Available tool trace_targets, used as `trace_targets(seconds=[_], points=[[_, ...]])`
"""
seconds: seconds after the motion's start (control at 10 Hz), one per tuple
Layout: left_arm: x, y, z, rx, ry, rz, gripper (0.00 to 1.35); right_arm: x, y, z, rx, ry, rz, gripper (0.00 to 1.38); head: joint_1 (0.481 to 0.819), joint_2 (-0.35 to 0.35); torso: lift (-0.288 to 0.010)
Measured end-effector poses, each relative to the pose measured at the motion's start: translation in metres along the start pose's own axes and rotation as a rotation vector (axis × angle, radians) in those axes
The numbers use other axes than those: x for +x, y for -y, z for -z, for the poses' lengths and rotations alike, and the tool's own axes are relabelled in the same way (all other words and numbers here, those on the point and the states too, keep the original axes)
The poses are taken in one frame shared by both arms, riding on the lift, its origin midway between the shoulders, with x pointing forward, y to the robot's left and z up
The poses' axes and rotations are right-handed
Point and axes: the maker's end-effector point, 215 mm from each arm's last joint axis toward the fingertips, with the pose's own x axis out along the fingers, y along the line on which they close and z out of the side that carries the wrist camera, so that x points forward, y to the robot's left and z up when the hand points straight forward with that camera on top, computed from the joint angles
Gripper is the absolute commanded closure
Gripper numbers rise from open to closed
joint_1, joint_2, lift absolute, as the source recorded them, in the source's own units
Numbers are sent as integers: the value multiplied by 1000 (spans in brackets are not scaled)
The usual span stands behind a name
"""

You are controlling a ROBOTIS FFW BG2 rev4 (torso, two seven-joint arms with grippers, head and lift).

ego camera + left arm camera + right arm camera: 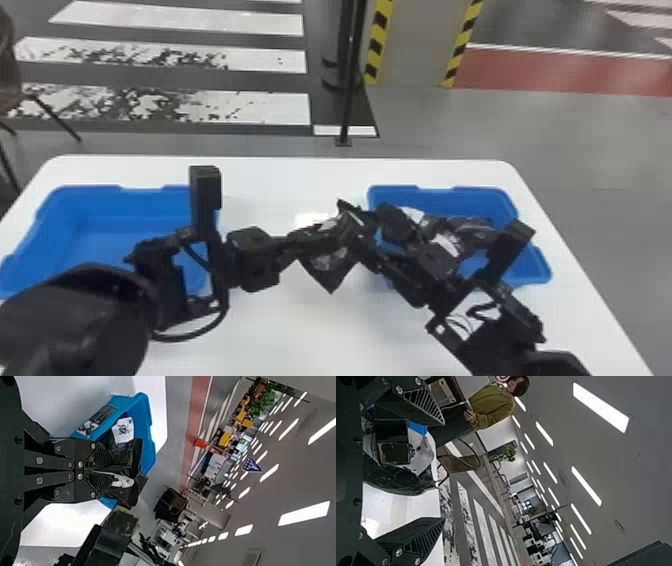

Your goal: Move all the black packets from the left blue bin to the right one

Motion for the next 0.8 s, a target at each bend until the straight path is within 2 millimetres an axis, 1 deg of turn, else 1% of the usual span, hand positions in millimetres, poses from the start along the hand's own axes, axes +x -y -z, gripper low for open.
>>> trace_targets(seconds=[0.1,0.2,0.3,0.4,0.7,0.8], points=[[5,7,1,-2,-1,17,1164,3,5,1,-1,-4,4,424,695,-150,-140],[7,11,0,-3,0,26,1164,5,8,2,2,-8,4,1105,695,-157,-140],[8,12,1,-6,0,30,1164,5,9,4,13,-7,4,1248,695,-159,-140],[8,13,0,-8,2,33,1164,5,9,5,24,-5,6,1285,695,-160,-140],[8,13,-3,-4,13,34,1154,5,5,6,44,1,-3,1285,695,-157,-140],[8,13,-7,-1,24,31,1006,5,3,6,53,4,-8,1285,695,-153,-140]])
